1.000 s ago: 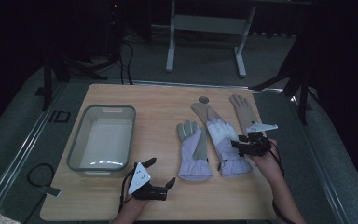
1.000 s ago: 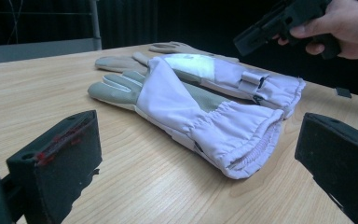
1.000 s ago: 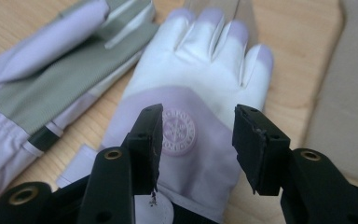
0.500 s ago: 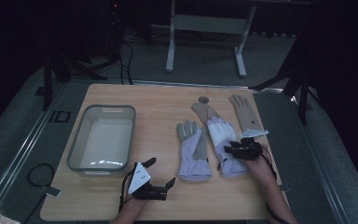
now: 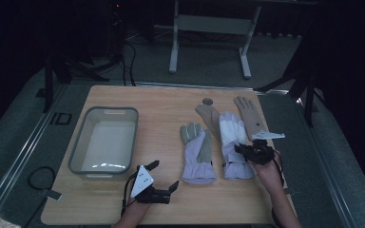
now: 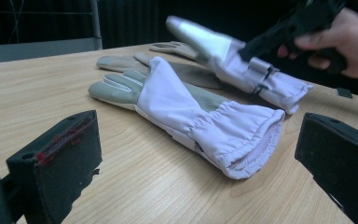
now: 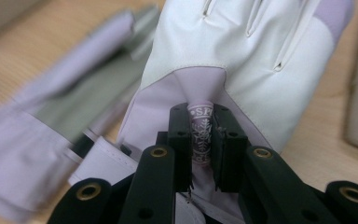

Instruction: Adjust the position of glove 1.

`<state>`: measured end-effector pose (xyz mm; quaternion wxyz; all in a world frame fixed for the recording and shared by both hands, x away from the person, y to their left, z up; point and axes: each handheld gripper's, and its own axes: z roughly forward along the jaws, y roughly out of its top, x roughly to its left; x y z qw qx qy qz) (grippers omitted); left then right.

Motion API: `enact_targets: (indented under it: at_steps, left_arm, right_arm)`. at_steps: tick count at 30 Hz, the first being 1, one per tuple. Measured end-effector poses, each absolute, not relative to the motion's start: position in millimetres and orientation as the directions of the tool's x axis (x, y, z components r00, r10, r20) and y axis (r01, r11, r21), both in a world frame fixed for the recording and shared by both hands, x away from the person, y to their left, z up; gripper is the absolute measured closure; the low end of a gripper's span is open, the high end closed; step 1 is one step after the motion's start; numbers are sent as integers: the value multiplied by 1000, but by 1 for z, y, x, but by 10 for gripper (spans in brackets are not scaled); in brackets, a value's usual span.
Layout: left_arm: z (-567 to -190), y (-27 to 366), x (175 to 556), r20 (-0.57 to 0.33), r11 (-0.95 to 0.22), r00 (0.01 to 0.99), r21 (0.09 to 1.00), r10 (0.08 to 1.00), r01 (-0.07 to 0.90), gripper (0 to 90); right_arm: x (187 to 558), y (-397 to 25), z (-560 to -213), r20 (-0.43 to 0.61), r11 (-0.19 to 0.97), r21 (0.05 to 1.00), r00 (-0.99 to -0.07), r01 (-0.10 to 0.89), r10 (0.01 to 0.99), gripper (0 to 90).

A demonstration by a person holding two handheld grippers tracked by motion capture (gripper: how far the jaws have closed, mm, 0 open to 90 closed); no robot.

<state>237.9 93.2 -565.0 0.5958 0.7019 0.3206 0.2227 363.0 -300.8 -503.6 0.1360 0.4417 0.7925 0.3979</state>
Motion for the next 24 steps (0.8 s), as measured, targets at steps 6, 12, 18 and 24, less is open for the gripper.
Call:
enact_targets:
  at_steps: [6,12,18,24]
  left_arm:
    - [-565,93,238,-70,-83,694,979,717,185,2]
    - [-565,93,238,-64,-86,692,980,719,180,1]
    - [-565,93,237,-57,-91,691,980,721,176,2]
    - [-565,93,237,-56,-94,691,980,720,177,1]
  right_arm:
    - [346,-282,-445,168,222,795,-556,565,814,798]
    - [335,-257,-413,186,206,816,-582,540,792,798]
    - [327,-220,-411,172,219,803,-569,553,804,798]
    - [329,-190,-439,167,256,771,-573,583,803,796]
